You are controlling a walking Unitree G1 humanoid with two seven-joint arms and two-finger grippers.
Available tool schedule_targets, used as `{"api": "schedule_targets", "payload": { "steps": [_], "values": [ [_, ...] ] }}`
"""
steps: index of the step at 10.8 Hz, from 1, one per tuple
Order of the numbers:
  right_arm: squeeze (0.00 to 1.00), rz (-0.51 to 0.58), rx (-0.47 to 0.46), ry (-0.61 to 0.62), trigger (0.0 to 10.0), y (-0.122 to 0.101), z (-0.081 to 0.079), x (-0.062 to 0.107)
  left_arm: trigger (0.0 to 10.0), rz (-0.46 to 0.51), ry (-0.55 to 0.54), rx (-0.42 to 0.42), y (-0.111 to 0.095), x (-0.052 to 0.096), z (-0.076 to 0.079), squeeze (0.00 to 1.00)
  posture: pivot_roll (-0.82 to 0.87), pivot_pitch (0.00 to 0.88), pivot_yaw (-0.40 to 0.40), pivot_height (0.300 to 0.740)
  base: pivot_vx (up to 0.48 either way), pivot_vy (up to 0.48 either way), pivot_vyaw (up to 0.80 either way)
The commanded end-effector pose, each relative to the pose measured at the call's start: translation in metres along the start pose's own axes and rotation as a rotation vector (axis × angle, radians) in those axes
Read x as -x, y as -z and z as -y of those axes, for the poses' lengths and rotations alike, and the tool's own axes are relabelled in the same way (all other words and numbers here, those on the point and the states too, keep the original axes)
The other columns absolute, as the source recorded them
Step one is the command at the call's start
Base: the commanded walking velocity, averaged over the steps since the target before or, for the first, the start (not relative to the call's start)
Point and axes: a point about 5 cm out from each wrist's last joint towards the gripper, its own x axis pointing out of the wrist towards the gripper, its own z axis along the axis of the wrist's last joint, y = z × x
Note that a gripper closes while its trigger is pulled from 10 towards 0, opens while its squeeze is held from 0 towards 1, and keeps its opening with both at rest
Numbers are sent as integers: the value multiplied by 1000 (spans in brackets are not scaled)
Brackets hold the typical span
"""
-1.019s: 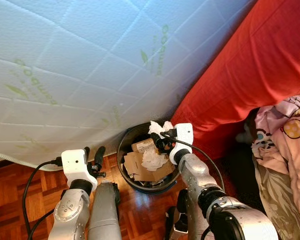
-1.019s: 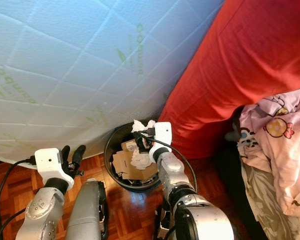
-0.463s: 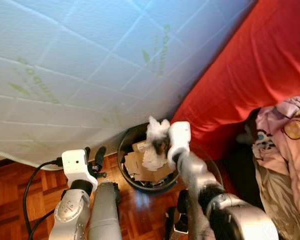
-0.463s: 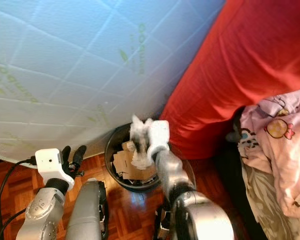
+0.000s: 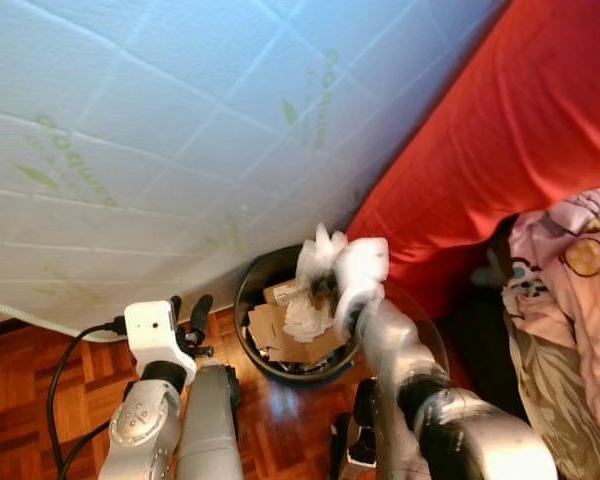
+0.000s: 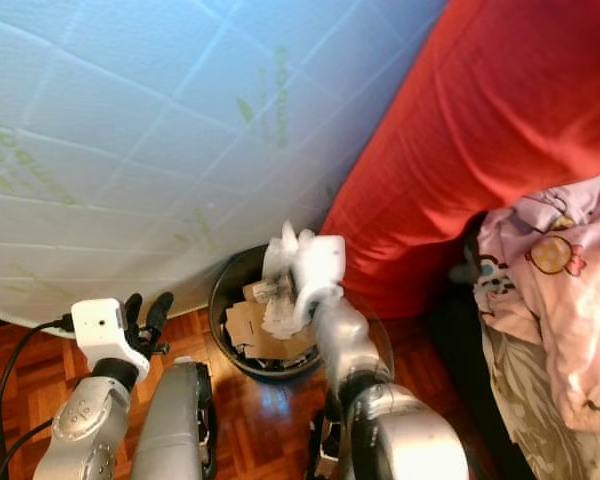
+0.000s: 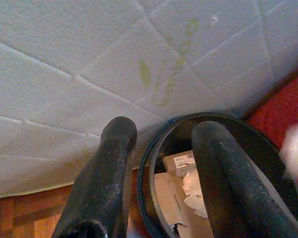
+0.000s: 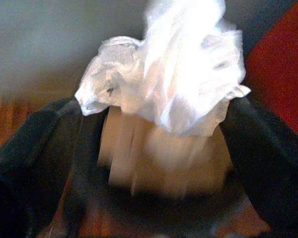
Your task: Clean up the room
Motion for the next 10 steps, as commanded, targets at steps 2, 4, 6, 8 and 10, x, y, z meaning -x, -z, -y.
{"api": "schedule_targets", "payload": {
  "steps": [2, 4, 6, 8, 10],
  "values": [
    [0, 212, -260, 92, 10000, -36, 14, -2, 10000, -33, 0, 13, 7, 6, 0, 0, 239, 369, -83, 622, 0, 0, 0],
    [0, -16, -77, 7, 10000, 0, -2, -2, 10000, -32, 6, 19, 7, 5, 4, 0, 252, 367, -85, 622, 0, 0, 0],
    [0, 42, -201, 21, 10000, -7, 2, -2, 10000, -36, 4, 18, 8, 5, 2, 0, 249, 377, -81, 622, 0, 0, 0],
    [0, 87, -201, -5, 10000, -20, -1, -5, 10000, -37, 6, 19, 8, 5, 3, 0, 246, 373, -81, 622, 0, 0, 0],
    [0, 104, -169, -26, 10000, -24, -4, -6, 10000, -35, 4, 19, 8, 5, 3, 0, 249, 375, -81, 622, 0, 0, 0]
  ]
}}
